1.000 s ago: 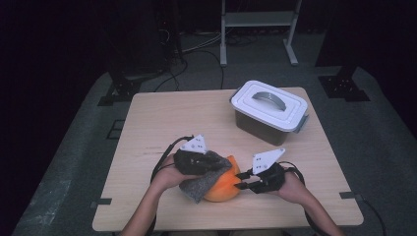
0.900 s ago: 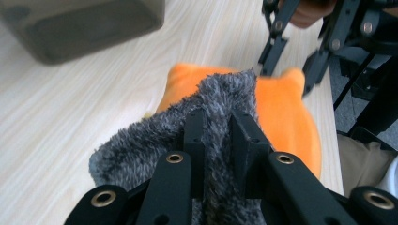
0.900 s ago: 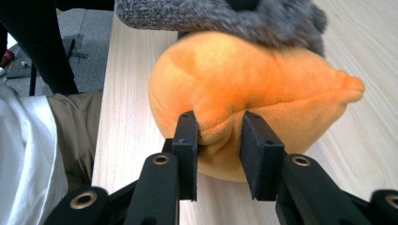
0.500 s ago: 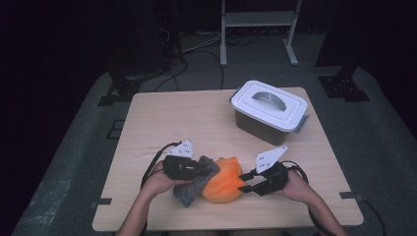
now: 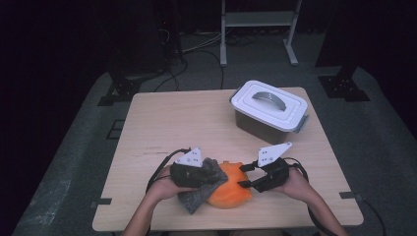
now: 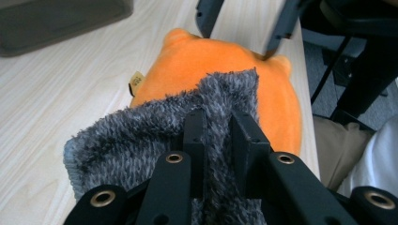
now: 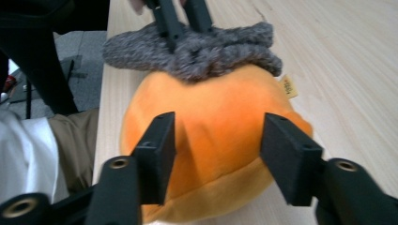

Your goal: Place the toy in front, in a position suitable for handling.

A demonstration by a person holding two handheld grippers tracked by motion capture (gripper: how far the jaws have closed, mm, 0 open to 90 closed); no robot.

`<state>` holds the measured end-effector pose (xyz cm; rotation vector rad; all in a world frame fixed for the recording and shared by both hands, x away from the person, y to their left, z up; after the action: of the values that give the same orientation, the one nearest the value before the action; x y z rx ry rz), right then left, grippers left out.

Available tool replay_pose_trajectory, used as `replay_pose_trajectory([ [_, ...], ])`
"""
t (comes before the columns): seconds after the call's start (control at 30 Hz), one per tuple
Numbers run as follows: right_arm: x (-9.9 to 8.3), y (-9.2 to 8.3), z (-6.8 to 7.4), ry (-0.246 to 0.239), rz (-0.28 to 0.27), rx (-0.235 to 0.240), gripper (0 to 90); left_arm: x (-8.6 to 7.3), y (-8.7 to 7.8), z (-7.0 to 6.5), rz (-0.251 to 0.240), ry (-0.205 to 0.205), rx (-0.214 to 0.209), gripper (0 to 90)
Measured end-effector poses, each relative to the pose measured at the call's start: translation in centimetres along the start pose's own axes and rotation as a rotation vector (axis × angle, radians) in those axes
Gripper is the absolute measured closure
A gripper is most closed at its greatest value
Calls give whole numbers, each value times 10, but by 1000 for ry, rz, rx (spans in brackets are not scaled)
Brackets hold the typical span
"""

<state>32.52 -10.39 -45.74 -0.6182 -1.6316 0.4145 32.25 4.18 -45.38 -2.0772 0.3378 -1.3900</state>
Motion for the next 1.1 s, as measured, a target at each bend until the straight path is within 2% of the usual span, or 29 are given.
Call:
replay_pose_trajectory([
  [0.1, -2, 2, 2, -18, 5, 7, 540, 2, -2, 0, -3, 3, -5, 771],
  [0.13, -4, 4, 5, -41, 18, 15, 559, 5, -4, 1, -15, -2, -6, 771],
  [0.17, -4, 4, 5, -41, 18, 15, 559, 7, -5, 1, -23, -3, -6, 771],
  [0.27, -3, 5, 10, -59, 12, 49, 566, 16, -9, 7, -46, -19, 15, 770],
  [0.33, -3, 5, 13, -62, 9, 65, 564, 17, -8, 10, -37, -30, 29, 770],
  [0.43, -4, 5, 12, -58, 10, 72, 537, 10, 2, 7, 10, -20, 26, 770],
  [0.5, -3, 2, 11, -39, 0, 80, 491, 7, 3, 4, 4, -28, 7, 771],
  [0.57, -2, -2, 5, -7, -13, 54, 405, 4, 3, 2, -2, -41, -13, 771],
  [0.63, -2, -5, -2, 40, -23, 12, 365, 2, 1, 1, -1, -53, -34, 771],
  [0.7, -4, -5, -7, 73, -24, -5, 349, -1, -1, -1, 2, -52, -47, 771],
  [0.77, -7, -1, -8, 104, -18, 9, 342, -2, -2, -4, 7, -47, -57, 770],
  [0.83, -9, 7, -5, 147, -11, 53, 339, -4, -2, -7, 13, -43, -70, 770],
  [0.9, -11, 12, -3, 189, -9, 97, 368, -4, -1, -7, 15, -41, -72, 770],
  [0.97, -13, 16, -1, 217, -19, 128, 448, -4, -2, -6, 11, -45, -68, 771],
  [1.0, -13, 16, -1, 213, -23, 131, 502, -3, -3, -5, 4, -51, -72, 772],
  [1.03, -10, 13, -2, 167, -32, 116, 586, -2, -4, -4, -3, -57, -69, 777],
  [1.07, -10, 13, -2, 167, -32, 116, 586, -1, -6, -2, -13, -62, -63, 777],
  [1.1, -8, 12, -3, 136, -28, 95, 610, 1, -8, 0, -20, -67, -61, 779],
])
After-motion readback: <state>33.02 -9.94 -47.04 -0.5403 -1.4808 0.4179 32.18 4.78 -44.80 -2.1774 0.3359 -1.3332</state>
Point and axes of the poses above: each handheld gripper's, and its own axes: y roughly forward along the jaws, x roughly out of its top, z roughly to its left, the point moved 9 cm from there along y, roughly forward along the jaws, and after that the axes turned 15 degrees about -y, right-handed, at the moved point
